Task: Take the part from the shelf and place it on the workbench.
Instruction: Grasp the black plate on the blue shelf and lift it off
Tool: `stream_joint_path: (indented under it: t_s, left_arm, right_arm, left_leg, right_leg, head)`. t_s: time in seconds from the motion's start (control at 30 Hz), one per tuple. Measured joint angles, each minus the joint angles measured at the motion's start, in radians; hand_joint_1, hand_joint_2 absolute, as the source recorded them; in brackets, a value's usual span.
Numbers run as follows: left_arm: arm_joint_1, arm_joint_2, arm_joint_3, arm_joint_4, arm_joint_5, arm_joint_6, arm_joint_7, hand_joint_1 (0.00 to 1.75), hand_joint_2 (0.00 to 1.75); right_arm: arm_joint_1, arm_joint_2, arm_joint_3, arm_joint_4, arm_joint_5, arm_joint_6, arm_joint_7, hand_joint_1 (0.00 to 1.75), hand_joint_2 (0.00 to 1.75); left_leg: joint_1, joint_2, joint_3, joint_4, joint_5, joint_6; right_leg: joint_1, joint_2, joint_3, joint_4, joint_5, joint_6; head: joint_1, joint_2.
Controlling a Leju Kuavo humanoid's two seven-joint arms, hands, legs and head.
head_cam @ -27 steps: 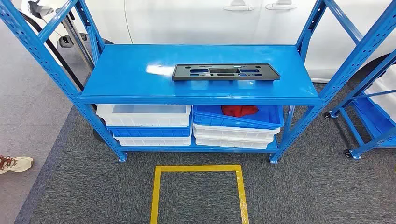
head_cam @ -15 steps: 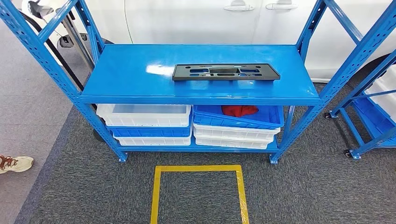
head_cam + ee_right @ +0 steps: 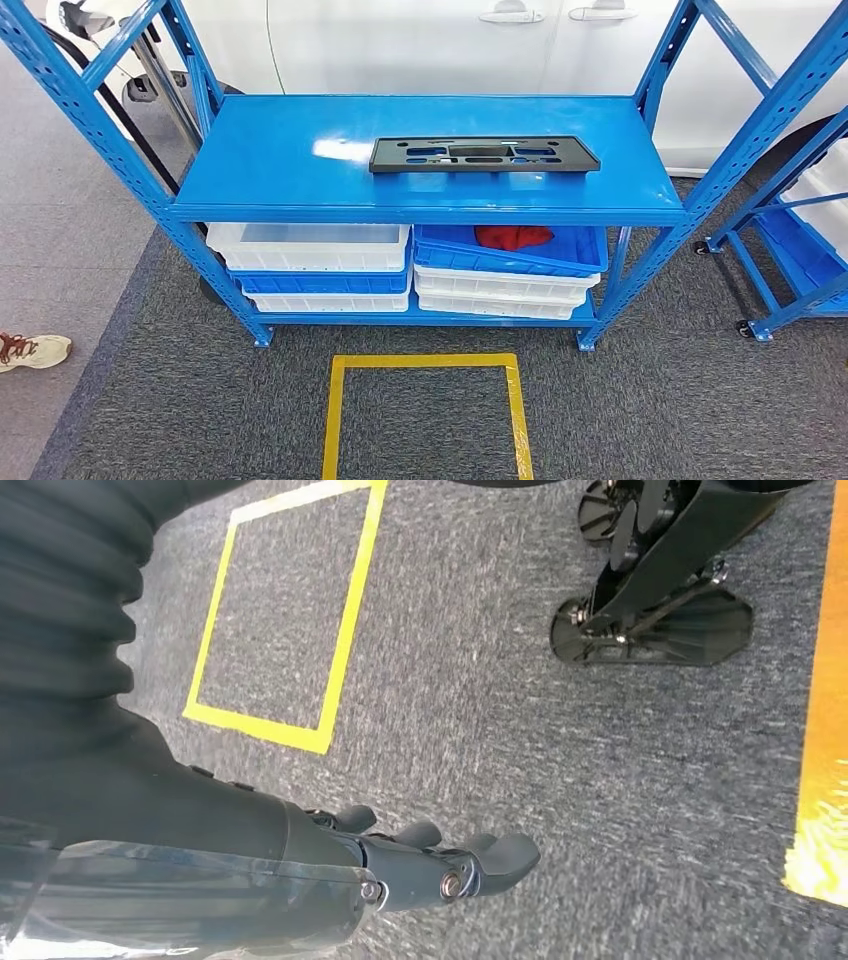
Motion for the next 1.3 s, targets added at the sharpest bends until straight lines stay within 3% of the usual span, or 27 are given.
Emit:
stream_joint_path:
  t_s: [0.33, 0.43, 0.47, 0.57, 0.8, 1.3]
  left_arm:
    - [-0.037, 0.005, -0.15, 0.037, 0.235, 0.013, -0.083, 0.0, 0.0]
    - [-0.05, 0.007, -0.197, 0.051, 0.307, 0.016, -0.109, 0.0, 0.0]
    - [-0.054, 0.008, -0.213, 0.055, 0.33, 0.017, -0.117, 0.0, 0.0]
    - [-0.065, 0.01, -0.258, 0.07, 0.397, 0.02, -0.14, 0.0, 0.0]
    - [-0.078, 0.012, -0.313, 0.091, 0.502, 0.041, -0.16, 0.0, 0.0]
    - [-0.082, 0.02, -0.34, 0.109, 0.603, 0.088, -0.147, 0.0, 0.0]
  right_arm:
    - [-0.036, 0.006, -0.157, 0.03, 0.18, 0.032, -0.106, 0.0, 0.0]
    - [-0.047, 0.009, -0.207, 0.04, 0.234, 0.044, -0.147, 0.0, 1.31]
    - [-0.051, 0.01, -0.223, 0.043, 0.251, 0.048, -0.16, 0.0, 1.31]
    - [-0.063, 0.013, -0.271, 0.053, 0.301, 0.061, -0.201, 0.0, 0.0]
    - [-0.068, 0.012, -0.282, -0.01, 0.297, 0.132, -0.298, 0.0, 0.0]
    - [-0.07, -0.004, -0.111, -0.414, 0.041, 0.288, -0.406, 0.0, 0.0]
  left_leg:
    - [0.0, 0.0, 0.0, 0.0, 0.0, 0.0]
    - [0.0, 0.0, 0.0, 0.0, 0.0, 0.0]
    - [0.0, 0.0, 0.0, 0.0, 0.0, 0.0]
    - [0.0, 0.0, 0.0, 0.0, 0.0, 0.0]
    - [0.0, 0.0, 0.0, 0.0, 0.001, 0.001]
    - [0.0, 0.0, -0.001, 0.001, 0.002, 0.002]
  right_leg:
    - [0.0, 0.0, 0.0, 0.0, 0.0, 0.0]
    - [0.0, 0.0, 0.0, 0.0, 0.0, 0.0]
    - [0.0, 0.0, 0.0, 0.0, 0.0, 0.0]
    - [0.0, 0.0, 0.0, 0.0, 0.0, 0.0]
    - [0.0, 0.0, 0.001, 0.0, 0.001, 0.001]
    - [0.0, 0.0, 0.001, 0.0, 0.001, 0.002]
  head:
    - [0.0, 0.0]
    - [0.0, 0.0]
    - [0.0, 0.0]
    - [0.0, 0.0]
    - [0.0, 0.0]
    - [0.0, 0.0]
